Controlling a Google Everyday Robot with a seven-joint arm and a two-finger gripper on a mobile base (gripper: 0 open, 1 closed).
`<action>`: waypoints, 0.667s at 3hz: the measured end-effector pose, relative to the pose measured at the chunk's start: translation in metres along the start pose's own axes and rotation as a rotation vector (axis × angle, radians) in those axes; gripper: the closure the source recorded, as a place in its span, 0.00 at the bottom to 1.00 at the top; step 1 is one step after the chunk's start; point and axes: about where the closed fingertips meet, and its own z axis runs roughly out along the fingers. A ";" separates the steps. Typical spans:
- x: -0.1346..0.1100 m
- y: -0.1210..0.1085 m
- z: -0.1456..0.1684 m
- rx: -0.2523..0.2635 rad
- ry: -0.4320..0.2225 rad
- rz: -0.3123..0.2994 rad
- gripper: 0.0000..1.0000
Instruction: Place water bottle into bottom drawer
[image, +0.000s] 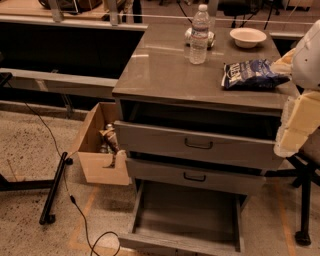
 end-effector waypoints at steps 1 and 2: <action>0.000 0.000 0.000 0.000 0.000 0.000 0.00; 0.002 -0.009 0.004 0.035 -0.036 0.056 0.00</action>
Offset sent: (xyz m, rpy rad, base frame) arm 0.0304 -0.0153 -0.0092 0.1349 -0.0936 -0.1650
